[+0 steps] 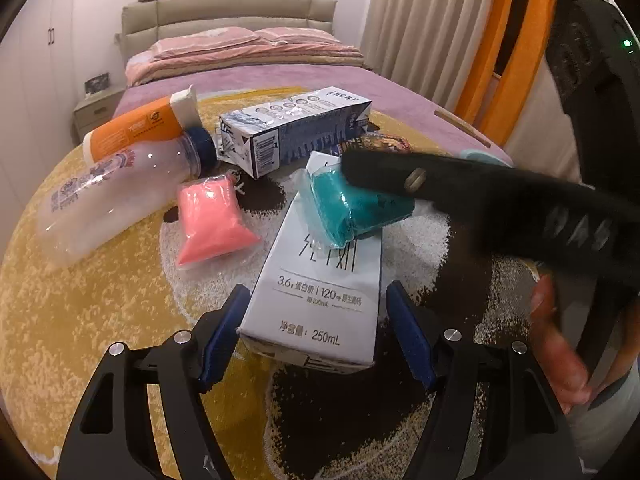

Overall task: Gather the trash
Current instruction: 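Grasp the white milk carton with the left tool while the right tool grasps the teal packet, then drop the milk carton and teal packet into the blue basket with both tools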

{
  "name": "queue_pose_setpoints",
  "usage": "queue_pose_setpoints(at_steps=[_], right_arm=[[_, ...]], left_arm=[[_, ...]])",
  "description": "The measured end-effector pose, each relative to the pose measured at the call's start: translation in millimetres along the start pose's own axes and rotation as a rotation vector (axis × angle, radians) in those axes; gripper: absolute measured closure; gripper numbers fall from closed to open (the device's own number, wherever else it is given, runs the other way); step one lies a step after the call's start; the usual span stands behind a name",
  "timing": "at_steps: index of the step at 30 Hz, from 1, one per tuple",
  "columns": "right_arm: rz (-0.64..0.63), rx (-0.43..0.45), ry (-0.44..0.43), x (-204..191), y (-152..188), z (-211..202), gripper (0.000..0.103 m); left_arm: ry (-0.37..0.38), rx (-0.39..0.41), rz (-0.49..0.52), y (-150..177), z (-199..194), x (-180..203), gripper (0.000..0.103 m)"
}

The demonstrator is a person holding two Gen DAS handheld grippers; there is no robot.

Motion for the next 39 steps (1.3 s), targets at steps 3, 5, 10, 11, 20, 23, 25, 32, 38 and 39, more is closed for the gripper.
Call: queue_pose_setpoints(at_steps=[3, 5, 10, 11, 20, 23, 25, 32, 38, 39], right_arm=[[-0.014, -0.015, -0.005, -1, 4, 4, 0.053], [-0.005, -0.008, -0.037, 0, 5, 0, 0.061], [0.004, 0.011, -0.027, 6, 8, -12, 0.063], [0.011, 0.02, -0.024, 9, 9, -16, 0.064], [0.092, 0.1, 0.016, 48, 11, -60, 0.066], [0.112, 0.123, 0.027, 60, 12, -74, 0.066], [0.122, 0.141, 0.042, 67, 14, -83, 0.066], [0.142, 0.211, 0.094, 85, 18, -123, 0.067], [0.154, 0.303, 0.202, 103, 23, -171, 0.067], [0.163, 0.321, 0.225, 108, 24, -179, 0.067]], left_arm=[[-0.012, 0.002, 0.008, 0, -1, 2, 0.035], [-0.03, -0.004, 0.016, -2, 1, 6, 0.035], [-0.082, -0.018, 0.048, -10, 5, 16, 0.039], [-0.085, -0.02, 0.051, -11, 7, 17, 0.04], [-0.118, -0.03, 0.055, -19, 10, 31, 0.048], [-0.101, 0.006, 0.044, -23, 2, 37, 0.049], [-0.081, 0.034, 0.043, -26, -5, 42, 0.05], [-0.008, 0.133, 0.061, -44, -27, 74, 0.052], [0.053, 0.182, 0.103, -64, -34, 114, 0.052], [0.066, 0.193, 0.117, -69, -35, 125, 0.052]])
Point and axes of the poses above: each gripper's, at about its wrist camera, not at the fingertips, and z roughly the way its jaws point, x to its right, y to its underside, the point moved 1 cm from there along z, roughly the way its jaws point, and after that the axes turned 15 degrees about -y, right-handed, at the moved point
